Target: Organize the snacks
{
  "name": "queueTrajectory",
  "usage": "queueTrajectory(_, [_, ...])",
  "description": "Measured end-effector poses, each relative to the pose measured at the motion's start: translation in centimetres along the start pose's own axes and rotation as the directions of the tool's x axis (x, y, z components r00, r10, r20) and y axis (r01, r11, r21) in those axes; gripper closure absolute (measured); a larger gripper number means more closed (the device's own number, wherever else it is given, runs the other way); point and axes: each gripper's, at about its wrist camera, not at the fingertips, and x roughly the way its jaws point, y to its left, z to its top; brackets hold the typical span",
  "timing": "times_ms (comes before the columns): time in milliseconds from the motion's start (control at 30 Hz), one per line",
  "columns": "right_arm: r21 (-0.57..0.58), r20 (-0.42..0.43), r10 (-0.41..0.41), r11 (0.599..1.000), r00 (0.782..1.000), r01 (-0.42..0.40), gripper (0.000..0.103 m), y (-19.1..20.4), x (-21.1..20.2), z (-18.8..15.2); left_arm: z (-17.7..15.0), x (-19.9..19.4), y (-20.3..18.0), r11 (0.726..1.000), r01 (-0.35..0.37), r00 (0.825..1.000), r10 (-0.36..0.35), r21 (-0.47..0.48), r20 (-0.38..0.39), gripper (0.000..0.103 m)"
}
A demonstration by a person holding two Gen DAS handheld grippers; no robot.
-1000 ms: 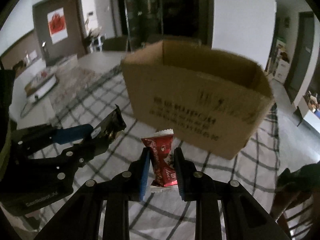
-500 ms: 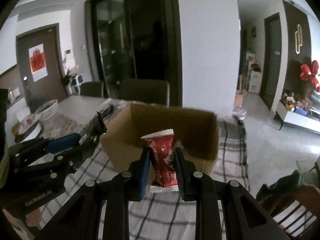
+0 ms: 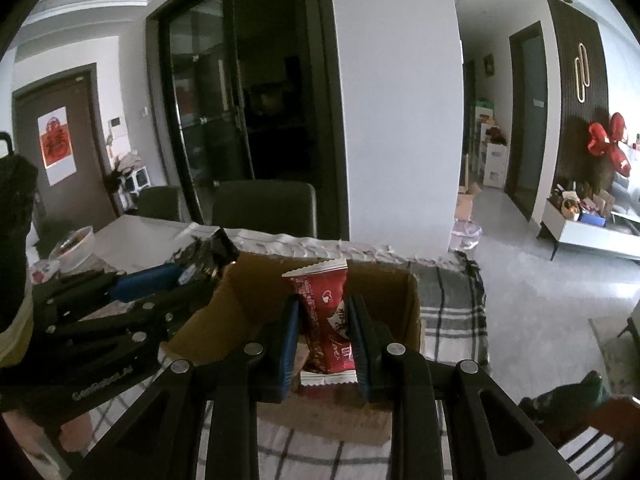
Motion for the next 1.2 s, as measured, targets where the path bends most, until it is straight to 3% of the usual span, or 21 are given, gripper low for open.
queueTrajectory(67, [0.002, -0.014, -0.004, 1.0, 1.0, 0.004, 0.077, -0.2, 0.9, 0.1, 0.2, 0.8, 0.2, 1.0, -0.005, 1.0, 0.005, -0.009, -0.013, 0.059])
queueTrajectory(133, [0.007, -0.026, -0.023, 1.0, 0.999, 0.023, 0.075, -0.4, 1.6, 0.1, 0.1, 1.0, 0.4, 1.0, -0.018, 1.0, 0.018, -0.013, -0.011, 0.044])
queueTrajectory(233, [0.026, -0.03, -0.051, 0.998, 0.998, 0.052, 0.058, -0.7, 1.6, 0.1, -0.2, 0.2, 0.6, 0.997, -0.068, 0.998, 0.068, -0.023, 0.008, 0.041])
queueTrajectory(400, [0.015, -0.012, -0.093, 0.996, 0.996, 0.093, 0.056, -0.3, -0.4, -0.6, -1.5, -2.6, 0.4, 0.993, -0.12, 0.992, 0.12, -0.015, 0.047, 0.031])
queueTrajectory(467, [0.018, 0.008, -0.105, 0.994, 0.994, 0.105, 0.045, 0.0, -1.9, -1.2, -2.3, -4.2, 0.2, 0.991, -0.129, 0.989, 0.13, -0.021, 0.065, 0.028])
queueTrajectory(667, [0.045, 0.076, -0.157, 0.987, 0.985, 0.154, 0.034, 1.4, -7.5, -3.0, -4.8, -9.9, -0.7, 0.987, -0.162, 0.978, 0.163, -0.017, 0.129, 0.014])
queueTrajectory(1200, [0.101, 0.181, -0.224, 0.973, 0.958, 0.209, 0.015, 5.2, -22.5, -8.9, -11.9, -23.7, -3.9, 0.978, -0.208, 0.95, 0.203, -0.007, 0.239, 0.0])
